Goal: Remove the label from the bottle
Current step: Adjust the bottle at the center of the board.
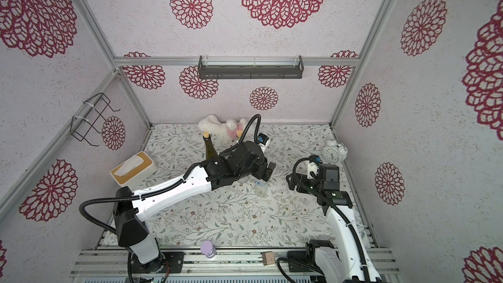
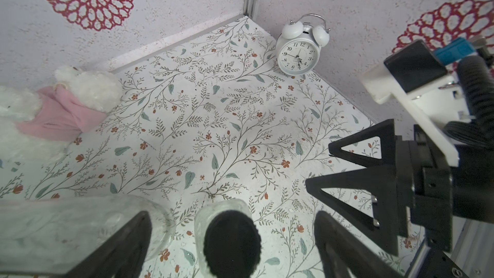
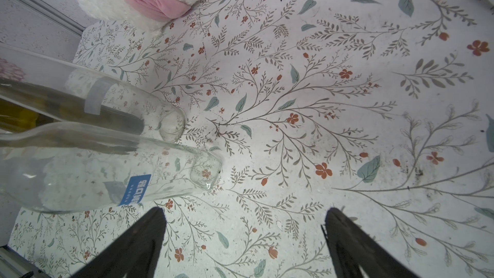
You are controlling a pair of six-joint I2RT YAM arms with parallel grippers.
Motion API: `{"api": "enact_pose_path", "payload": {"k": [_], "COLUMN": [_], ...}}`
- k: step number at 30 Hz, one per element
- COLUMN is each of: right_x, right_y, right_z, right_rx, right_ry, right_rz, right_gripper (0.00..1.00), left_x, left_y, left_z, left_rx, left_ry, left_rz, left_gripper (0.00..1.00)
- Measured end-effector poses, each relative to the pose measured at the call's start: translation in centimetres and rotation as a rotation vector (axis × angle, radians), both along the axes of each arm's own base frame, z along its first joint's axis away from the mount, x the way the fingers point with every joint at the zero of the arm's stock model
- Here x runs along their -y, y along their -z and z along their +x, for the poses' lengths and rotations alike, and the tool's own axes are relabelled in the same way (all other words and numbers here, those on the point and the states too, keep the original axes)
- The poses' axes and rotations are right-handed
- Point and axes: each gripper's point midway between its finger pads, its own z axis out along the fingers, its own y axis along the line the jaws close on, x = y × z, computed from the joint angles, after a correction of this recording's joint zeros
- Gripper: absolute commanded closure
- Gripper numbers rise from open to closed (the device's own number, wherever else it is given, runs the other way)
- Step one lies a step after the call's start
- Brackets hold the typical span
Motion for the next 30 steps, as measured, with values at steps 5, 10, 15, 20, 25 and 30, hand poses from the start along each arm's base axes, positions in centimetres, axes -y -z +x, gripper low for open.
{"api": "enact_pose_path", "payload": {"k": [5,10,15,20,25,30], "right_x": [0.5,0.7,0.7,0.7,0.7,0.7], "right_y": [0.3,0.5,0.5,0.5,0.5,0.5], "right_z": [0.0,-0.2,-0.2,-0.2,-0.2,-0.2], "right_rx": [-0.01,-0.021,-0.021,-0.021,-0.021,-0.021], "right_ry": [0.021,0.03,0.03,0.03,0.03,0.03], "right_rz": [-0.021,-0.03,-0.03,-0.03,-0.03,-0.03], "right_gripper": [0.04,0.04,0.04,0.04,0.04,0.04], "left_x": [-0.2,-0.8,-1.3,-1.4,-1.8,-1.8], "left_y": [-0.9,-1.4,-1.4,-1.0,-0.5,-0.5], "left_z": [-0.6,-0.8,-0.9,-1.8,-2.4,-2.5], "left_rx": [-0.005,-0.042,-0.078,-0.128,-0.161,-0.156], "left_ry": [0.093,0.204,0.303,0.401,0.451,0.474], "left_rz": [-0.008,-0.029,-0.049,-0.075,-0.074,-0.07], "left_gripper": [0.03,0.03,0.03,0.02,0.02,0.01]}}
